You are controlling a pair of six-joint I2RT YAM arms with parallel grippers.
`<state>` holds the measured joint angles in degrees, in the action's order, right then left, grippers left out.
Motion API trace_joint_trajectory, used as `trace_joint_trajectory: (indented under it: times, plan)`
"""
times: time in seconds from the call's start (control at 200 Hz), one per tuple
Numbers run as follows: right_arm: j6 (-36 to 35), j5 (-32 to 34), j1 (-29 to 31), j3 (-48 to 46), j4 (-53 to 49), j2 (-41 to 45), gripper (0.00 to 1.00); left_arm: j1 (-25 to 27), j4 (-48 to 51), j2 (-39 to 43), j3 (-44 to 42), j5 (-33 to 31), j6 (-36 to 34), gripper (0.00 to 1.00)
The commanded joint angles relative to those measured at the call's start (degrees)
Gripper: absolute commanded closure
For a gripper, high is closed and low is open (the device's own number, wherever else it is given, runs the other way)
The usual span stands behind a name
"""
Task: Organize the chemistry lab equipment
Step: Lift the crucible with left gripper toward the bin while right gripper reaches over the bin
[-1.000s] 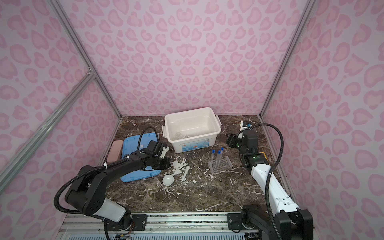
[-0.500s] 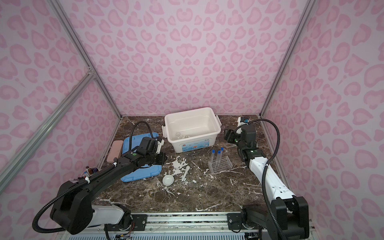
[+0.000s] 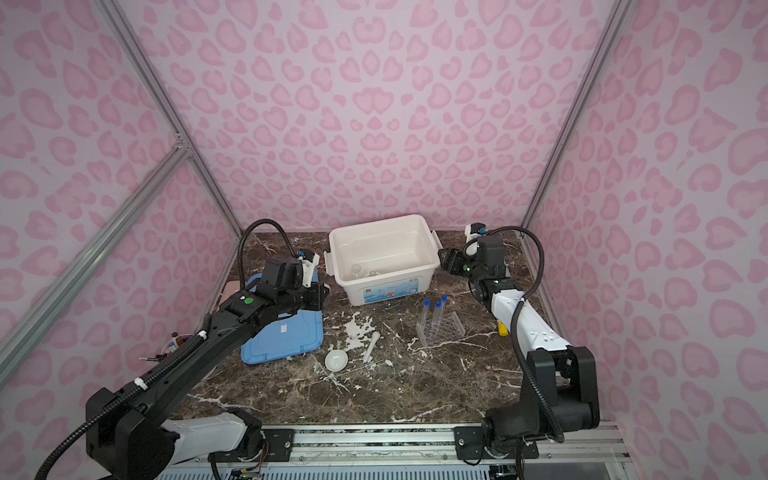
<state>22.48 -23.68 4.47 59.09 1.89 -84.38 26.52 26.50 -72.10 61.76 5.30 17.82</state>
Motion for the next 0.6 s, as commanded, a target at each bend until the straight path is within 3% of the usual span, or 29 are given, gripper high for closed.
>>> trace_joint_trajectory:
  times: [0.0,0.595]
  plan:
    - [0.47,-2.81,0.01,0.93,-0.48,-2.28,0.29,-0.07,0.51,0.29,2.45,-1.23,-2.08,0.96]
    - [1.46,-9.54,0.72,3.74,-1.71,-7.24,0.37,-0.07,-0.31,-4.29,11.50,-0.71,-6.55,0.96]
